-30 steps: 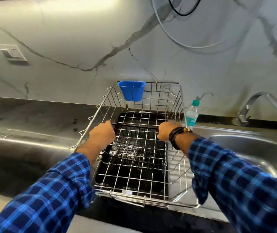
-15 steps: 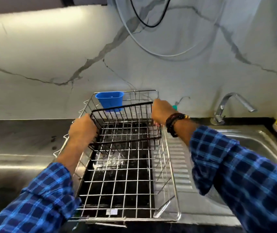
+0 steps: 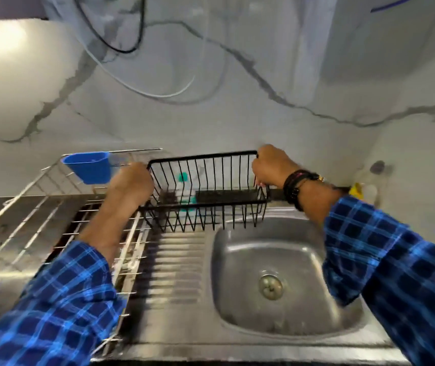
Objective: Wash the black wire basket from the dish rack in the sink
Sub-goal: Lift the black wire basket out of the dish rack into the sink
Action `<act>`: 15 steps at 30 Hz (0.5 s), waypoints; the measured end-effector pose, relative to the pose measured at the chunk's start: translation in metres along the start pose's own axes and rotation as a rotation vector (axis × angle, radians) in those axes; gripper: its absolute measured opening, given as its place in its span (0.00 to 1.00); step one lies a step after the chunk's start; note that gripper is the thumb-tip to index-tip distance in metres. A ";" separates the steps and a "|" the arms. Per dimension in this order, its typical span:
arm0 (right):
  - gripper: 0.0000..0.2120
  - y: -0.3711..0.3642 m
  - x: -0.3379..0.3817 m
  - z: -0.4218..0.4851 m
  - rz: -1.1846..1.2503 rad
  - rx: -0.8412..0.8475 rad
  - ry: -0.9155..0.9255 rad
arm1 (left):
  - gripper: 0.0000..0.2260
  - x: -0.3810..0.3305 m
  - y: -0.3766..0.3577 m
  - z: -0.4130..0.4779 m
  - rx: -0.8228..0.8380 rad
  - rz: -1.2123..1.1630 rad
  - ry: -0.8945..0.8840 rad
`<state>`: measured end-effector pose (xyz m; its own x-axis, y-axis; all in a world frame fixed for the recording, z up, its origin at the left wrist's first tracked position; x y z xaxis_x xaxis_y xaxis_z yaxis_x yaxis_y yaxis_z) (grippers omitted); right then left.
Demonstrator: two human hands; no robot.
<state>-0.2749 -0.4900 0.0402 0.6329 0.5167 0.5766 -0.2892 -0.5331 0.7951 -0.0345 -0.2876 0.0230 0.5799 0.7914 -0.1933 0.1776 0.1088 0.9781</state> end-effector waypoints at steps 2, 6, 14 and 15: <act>0.08 0.005 -0.050 -0.001 0.017 0.039 -0.013 | 0.10 -0.044 -0.040 -0.008 0.059 -0.035 -0.032; 0.07 -0.001 -0.134 0.007 0.139 0.043 -0.093 | 0.12 -0.097 -0.114 -0.028 0.092 -0.162 -0.006; 0.05 -0.026 -0.202 -0.013 0.409 -0.208 -0.025 | 0.11 -0.110 -0.209 -0.059 0.080 -0.366 0.015; 0.06 -0.040 -0.214 -0.016 0.431 -0.220 -0.031 | 0.11 -0.107 -0.218 -0.063 0.102 -0.346 0.004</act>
<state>-0.4098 -0.5686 -0.1124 0.4421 0.2584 0.8590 -0.6727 -0.5380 0.5080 -0.1854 -0.3585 -0.1646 0.4683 0.7206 -0.5113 0.4414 0.3105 0.8419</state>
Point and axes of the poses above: each hand's wrist, its own z-axis towards the middle knuckle, its own y-axis out of the back of the hand, x = y × z, the point moved 7 cm from there along z, towards the middle knuckle, and after that the axes turned 12 degrees about x, right-handed, at the moved point
